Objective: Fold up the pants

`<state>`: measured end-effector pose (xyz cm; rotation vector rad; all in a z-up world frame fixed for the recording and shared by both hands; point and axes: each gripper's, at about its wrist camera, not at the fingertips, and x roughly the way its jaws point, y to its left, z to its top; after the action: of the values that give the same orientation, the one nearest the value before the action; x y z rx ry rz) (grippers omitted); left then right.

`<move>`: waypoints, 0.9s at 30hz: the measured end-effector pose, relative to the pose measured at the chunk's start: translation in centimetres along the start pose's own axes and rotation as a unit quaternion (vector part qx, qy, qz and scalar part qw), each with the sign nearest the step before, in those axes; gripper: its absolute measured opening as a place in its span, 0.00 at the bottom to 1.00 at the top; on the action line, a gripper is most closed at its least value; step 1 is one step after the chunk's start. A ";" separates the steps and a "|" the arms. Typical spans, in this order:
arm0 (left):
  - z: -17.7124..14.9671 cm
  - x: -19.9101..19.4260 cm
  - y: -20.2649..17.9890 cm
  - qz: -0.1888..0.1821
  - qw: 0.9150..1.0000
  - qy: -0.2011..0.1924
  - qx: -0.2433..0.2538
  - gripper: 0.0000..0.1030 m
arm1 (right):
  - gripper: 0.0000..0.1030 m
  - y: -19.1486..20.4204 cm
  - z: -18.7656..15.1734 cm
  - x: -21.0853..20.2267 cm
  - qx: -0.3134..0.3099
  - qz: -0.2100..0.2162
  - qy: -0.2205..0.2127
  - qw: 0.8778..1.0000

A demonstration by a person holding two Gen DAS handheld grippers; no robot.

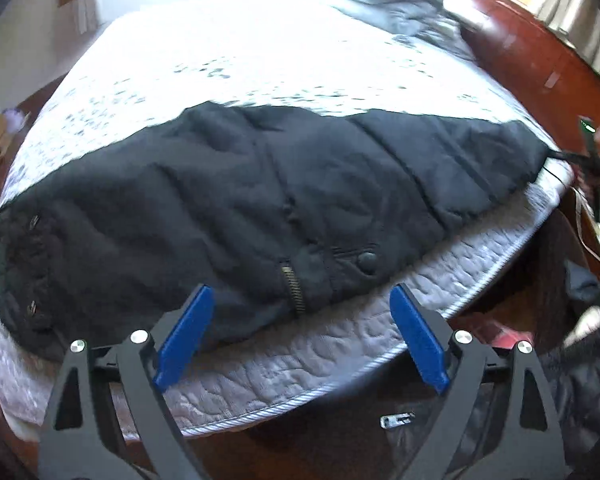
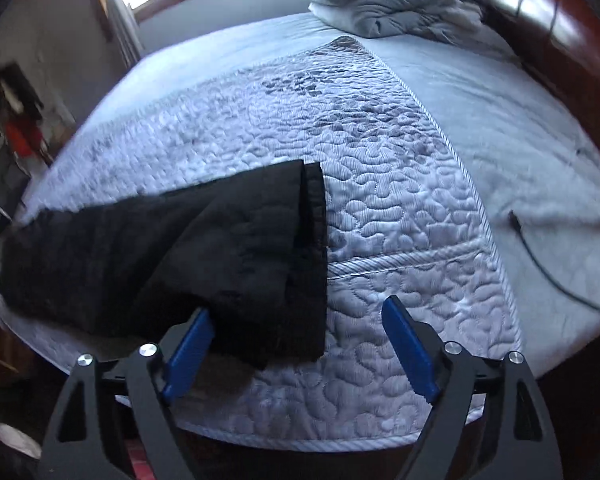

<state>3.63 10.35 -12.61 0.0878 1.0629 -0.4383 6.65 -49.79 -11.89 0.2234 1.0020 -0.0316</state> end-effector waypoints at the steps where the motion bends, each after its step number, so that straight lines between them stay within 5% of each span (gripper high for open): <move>1: -0.2 0.6 0.4 0.012 1.000 0.007 -0.016 0.88 | 0.84 -0.5 0.0 -0.3 0.016 0.013 -0.003 1.000; 3: -0.6 1.5 0.8 0.022 0.999 0.014 -0.042 0.88 | 0.90 -1.4 -0.1 -0.6 0.045 0.030 -0.004 0.999; 6: -1.2 2.1 1.5 0.037 0.996 0.028 -0.076 0.88 | 0.90 -2.0 -0.5 -0.2 0.052 0.062 0.053 0.995; 10: -1.8 2.1 2.1 0.029 0.993 0.025 -0.112 0.88 | 0.90 -2.2 -2.4 -1.7 -0.025 -0.021 0.084 0.996; 13: -1.5 1.8 1.9 0.033 0.993 0.018 -0.113 0.88 | 0.91 -4.6 -2.4 -4.0 0.052 0.044 0.034 0.997; 17: -0.2 1.2 1.0 0.031 0.993 -0.002 -0.112 0.88 | 0.91 -5.9 0.5 -2.9 0.139 0.151 -0.010 0.979; 23: 0.8 0.5 -0.2 0.035 0.993 -0.019 -0.113 0.90 | 0.91 -3.6 6.4 5.4 0.163 0.191 0.082 0.965; 27: 0.4 0.3 -0.1 0.040 0.991 -0.020 -0.126 0.91 | 0.42 -3.1 7.9 9.2 0.181 0.205 0.140 0.951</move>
<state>4.05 10.08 -12.66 -0.1020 1.0637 -0.2303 17.81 -53.75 -16.01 0.7879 1.2121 0.2030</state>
